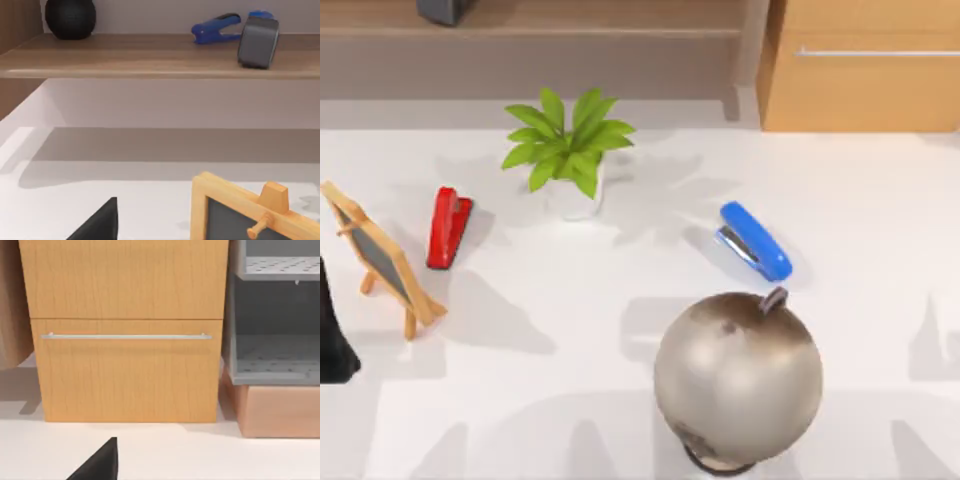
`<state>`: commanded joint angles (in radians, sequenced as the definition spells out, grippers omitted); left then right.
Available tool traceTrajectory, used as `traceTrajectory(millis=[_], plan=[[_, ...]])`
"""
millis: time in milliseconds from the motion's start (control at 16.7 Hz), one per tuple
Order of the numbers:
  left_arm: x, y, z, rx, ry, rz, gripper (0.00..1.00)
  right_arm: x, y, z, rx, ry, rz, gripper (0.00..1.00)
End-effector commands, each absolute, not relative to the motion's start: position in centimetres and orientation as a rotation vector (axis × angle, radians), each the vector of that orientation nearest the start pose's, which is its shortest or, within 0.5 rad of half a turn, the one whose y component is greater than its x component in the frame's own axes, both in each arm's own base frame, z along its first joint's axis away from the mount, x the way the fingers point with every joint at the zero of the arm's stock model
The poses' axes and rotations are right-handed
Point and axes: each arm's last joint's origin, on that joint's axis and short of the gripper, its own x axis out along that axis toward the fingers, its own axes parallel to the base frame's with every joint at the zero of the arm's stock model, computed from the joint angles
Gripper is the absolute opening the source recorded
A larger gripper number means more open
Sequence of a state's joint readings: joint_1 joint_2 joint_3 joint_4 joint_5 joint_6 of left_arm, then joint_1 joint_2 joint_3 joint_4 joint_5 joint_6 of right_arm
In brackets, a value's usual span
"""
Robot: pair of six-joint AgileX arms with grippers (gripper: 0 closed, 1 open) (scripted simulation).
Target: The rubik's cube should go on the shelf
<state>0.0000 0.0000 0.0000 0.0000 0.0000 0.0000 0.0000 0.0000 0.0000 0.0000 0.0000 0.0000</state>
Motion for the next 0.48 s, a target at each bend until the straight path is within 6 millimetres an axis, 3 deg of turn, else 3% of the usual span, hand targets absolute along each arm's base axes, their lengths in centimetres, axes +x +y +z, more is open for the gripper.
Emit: traceTrajectory(millis=[300, 480], plan=[[10.6, -0.1, 16.0, 0.000, 0.000, 0.000, 1.00, 10.8, 0.1, 16.2, -0.046, 0.019, 0.034, 1.00], [10.6, -0.1, 16.0, 0.000, 0.000, 0.000, 1.00, 11.7, 0.3, 17.6, -0.174, 0.035, 0.060, 1.00]])
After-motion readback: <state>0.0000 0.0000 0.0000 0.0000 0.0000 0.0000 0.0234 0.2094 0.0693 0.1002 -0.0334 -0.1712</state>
